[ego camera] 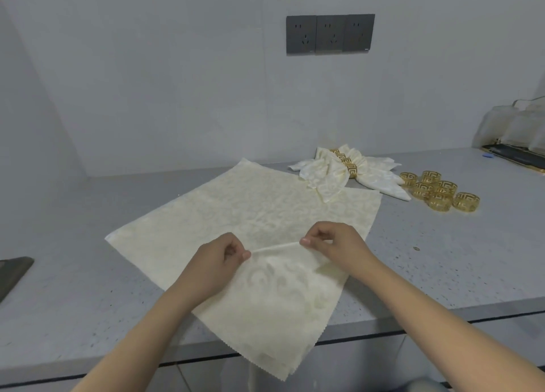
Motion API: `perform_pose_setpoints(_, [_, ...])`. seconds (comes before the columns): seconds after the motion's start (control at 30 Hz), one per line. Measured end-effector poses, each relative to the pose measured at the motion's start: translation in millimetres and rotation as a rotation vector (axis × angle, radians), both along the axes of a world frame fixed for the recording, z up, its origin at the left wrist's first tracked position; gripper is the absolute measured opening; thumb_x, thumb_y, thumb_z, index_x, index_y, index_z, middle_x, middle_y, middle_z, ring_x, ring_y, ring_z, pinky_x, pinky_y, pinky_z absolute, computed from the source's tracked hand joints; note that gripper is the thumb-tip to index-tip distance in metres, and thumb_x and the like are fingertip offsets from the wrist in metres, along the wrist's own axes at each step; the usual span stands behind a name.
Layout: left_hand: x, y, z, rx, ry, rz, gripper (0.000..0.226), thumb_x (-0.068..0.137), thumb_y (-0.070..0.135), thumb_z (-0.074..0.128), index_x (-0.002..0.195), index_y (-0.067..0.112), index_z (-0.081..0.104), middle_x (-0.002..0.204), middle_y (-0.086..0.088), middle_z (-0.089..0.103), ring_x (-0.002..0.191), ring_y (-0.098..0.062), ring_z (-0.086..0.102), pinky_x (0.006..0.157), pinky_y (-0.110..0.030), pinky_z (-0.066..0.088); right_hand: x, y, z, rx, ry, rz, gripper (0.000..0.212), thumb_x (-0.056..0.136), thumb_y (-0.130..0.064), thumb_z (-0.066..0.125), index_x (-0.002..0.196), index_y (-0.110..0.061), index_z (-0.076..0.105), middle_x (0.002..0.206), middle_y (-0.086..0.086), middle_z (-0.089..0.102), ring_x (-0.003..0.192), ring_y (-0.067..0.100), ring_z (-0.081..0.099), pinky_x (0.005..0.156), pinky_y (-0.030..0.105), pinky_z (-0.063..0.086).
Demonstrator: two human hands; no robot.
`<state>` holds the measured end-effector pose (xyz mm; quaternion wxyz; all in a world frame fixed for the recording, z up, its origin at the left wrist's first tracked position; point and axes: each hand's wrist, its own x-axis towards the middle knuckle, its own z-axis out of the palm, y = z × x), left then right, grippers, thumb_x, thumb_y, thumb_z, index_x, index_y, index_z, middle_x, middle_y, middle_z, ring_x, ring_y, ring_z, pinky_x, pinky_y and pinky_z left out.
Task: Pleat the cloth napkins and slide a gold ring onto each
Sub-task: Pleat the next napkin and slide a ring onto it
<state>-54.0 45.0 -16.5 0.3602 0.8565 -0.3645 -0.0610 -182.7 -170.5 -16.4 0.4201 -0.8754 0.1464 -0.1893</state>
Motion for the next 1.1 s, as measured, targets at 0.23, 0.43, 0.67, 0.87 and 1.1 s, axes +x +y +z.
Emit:
perform_pose_setpoints(0.23, [3.3,-2.4,45.8,0.090,-0.060,-0.013,0.016,0.096,0.034,0.050,0.085,0.022,0.053,0.048,0.008,0.042,0.045,-0.009,0.035,0.047,-0.023,0.028,2.4,4.7,39.1,-0.066,0.056,0.018,0.024,0.090,-0.033,0.061,0.074,-0.016,0.060,0.036,-0.016,0.042,0.038,0.003,0.040,0.049,0.021,0.031])
perform_pose_setpoints(0.43, [15.2,-2.3,58.5,0.226,0.041,-0.083,0.017,0.092,0.040,0.055,0.087,0.025,0.059,0.059,0.010,0.048,0.042,-0.002,0.039,0.052,-0.022,0.032,3.0,-2.4,57.9,-0.053,0.187,0.135,0.027,0.091,-0.032,0.062,0.084,-0.006,0.066,0.038,-0.021,0.044,0.037,-0.002,0.041,0.043,0.007,0.029])
perform_pose_setpoints(0.67, [51.6,-4.0,32.7,0.384,-0.049,0.033,0.019,0.093,0.037,0.055,0.084,0.020,0.055,0.071,0.010,0.054,0.059,-0.007,0.046,0.055,-0.023,0.033,72.1,-13.1,21.8,-0.207,0.213,0.135,0.013,0.085,-0.034,0.066,0.082,-0.022,0.070,0.061,-0.009,0.056,0.052,0.000,0.047,0.055,0.017,0.036])
perform_pose_setpoints(0.87, [77.2,2.5,-0.2,0.285,-0.180,0.204,0.017,0.093,0.022,0.049,0.076,0.019,0.050,0.086,0.011,0.062,0.067,-0.004,0.049,0.059,-0.023,0.038,121.5,-5.8,-4.5,-0.302,0.142,0.222,0.010,0.082,-0.034,0.070,0.092,-0.035,0.072,0.097,-0.014,0.063,0.102,0.010,0.051,0.094,0.028,0.034])
perform_pose_setpoints(1.1, [60.4,12.5,-16.6,0.099,0.009,-0.209,0.005,0.088,0.033,0.063,0.086,0.035,0.066,0.094,0.016,0.062,0.094,0.003,0.053,0.078,-0.007,0.038,115.2,0.2,-24.1,-0.214,0.316,0.464,0.027,0.063,-0.049,0.081,0.087,-0.053,0.069,0.107,-0.025,0.055,0.112,-0.006,0.039,0.101,0.017,0.027])
